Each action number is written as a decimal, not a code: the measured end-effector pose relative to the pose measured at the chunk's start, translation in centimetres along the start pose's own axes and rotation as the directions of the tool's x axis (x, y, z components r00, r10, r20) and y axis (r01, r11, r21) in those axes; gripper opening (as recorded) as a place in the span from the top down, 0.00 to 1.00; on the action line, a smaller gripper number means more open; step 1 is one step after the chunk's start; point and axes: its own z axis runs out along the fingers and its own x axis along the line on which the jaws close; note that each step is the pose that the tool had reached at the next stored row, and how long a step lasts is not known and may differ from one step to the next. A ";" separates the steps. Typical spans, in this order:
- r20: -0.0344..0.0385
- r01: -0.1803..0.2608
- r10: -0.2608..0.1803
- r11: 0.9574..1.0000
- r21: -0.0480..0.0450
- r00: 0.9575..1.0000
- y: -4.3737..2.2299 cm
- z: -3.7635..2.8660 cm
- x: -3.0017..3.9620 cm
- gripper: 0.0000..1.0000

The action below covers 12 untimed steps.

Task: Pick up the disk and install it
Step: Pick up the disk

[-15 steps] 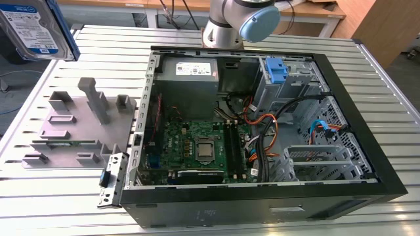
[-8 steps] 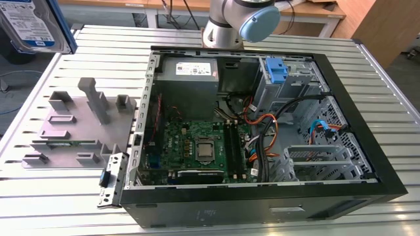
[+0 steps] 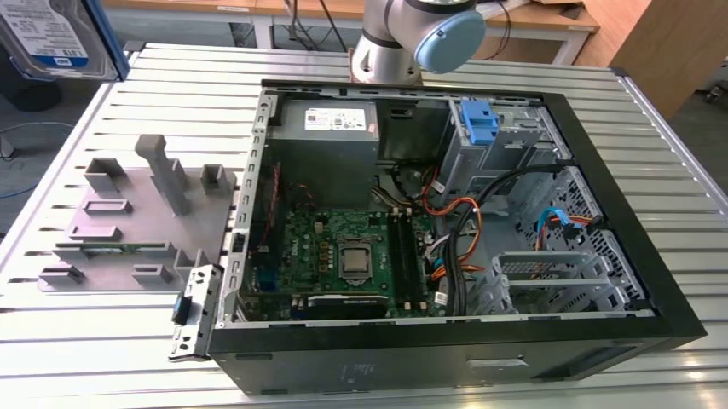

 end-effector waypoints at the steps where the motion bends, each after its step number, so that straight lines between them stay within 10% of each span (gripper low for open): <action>1: 0.000 0.000 0.000 1.000 0.001 1.000 0.00 -0.16 0.00 0.64; 12: 0.000 0.000 0.000 1.000 0.002 1.000 -0.37 -0.32 -0.02 0.64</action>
